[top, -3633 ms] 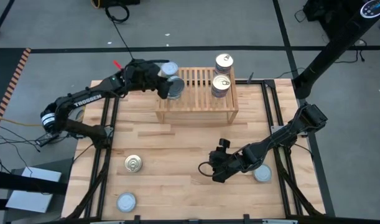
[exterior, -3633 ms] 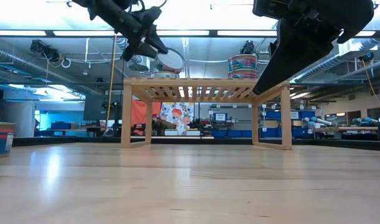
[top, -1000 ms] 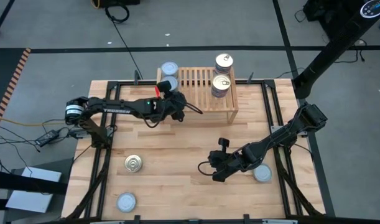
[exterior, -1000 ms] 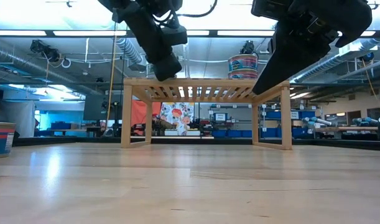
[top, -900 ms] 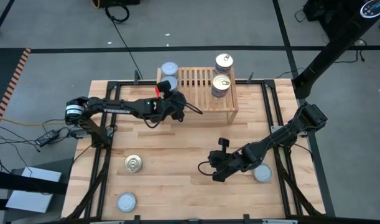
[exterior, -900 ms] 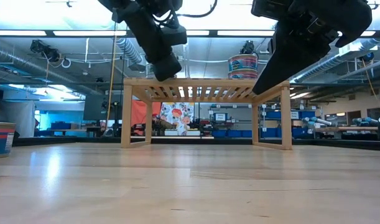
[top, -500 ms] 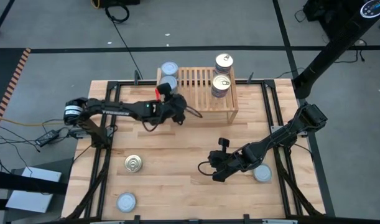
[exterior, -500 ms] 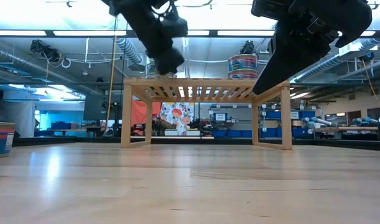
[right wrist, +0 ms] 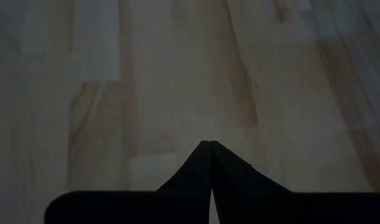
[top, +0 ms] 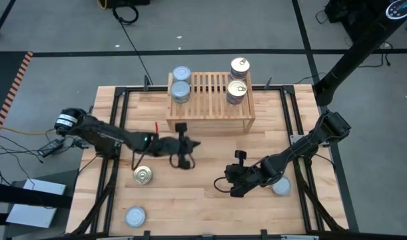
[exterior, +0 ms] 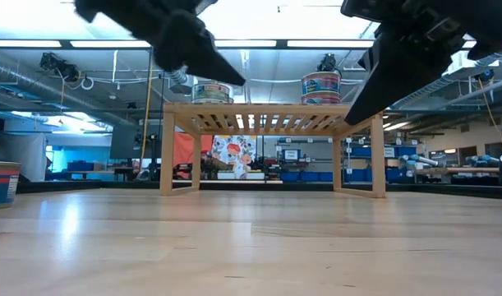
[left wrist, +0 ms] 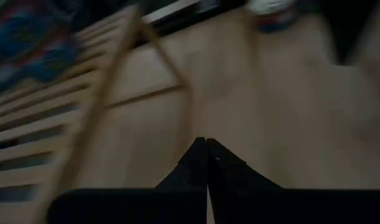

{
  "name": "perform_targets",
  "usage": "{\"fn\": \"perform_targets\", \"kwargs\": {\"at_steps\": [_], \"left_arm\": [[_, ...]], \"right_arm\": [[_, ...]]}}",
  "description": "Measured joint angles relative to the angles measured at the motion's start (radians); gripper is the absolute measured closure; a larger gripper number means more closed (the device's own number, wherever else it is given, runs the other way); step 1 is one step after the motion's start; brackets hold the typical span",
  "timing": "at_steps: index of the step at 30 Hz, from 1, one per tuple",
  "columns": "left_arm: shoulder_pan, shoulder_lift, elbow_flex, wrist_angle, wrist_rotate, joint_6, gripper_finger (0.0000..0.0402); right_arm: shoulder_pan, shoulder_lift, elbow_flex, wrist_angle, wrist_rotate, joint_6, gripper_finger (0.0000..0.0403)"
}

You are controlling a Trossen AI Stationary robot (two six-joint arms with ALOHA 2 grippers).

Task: Stack canned seafood by type on shelf
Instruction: Adjust the blue tuna can on the shelf

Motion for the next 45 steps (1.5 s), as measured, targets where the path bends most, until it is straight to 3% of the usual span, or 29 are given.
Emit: {"fn": "perform_targets", "kwargs": {"at_steps": [8,15,19,24,33,45], "left_arm": [[-0.148,-0.014,-0.087,0.039,0.012,-0.153,0.0398],[-0.206,-0.008,-0.350,0.601,0.096,-0.221,0.0398],[-0.205,-0.008,-0.460,0.779,0.099,-0.246,0.0399],[-0.206,-0.007,-0.484,0.803,0.102,-0.263,0.0399],[-0.206,-0.007,-0.484,0.798,0.103,-0.271,0.0400],[-0.206,-0.007,-0.484,0.782,0.102,-0.293,0.0400]], "right_arm": [[-0.008,0.012,0.000,0.036,-0.121,0.054,0.0384],[-0.017,0.024,0.000,0.033,-0.140,0.009,0.0397],[-0.007,0.012,0.027,-0.128,-0.168,0.089,0.0395],[0.010,0.009,0.102,-0.500,-0.167,0.297,0.0397],[0.034,0.008,0.105,-0.948,-0.377,0.606,0.0397],[0.040,0.007,-0.045,-0.815,-0.557,0.593,0.0398]]}}
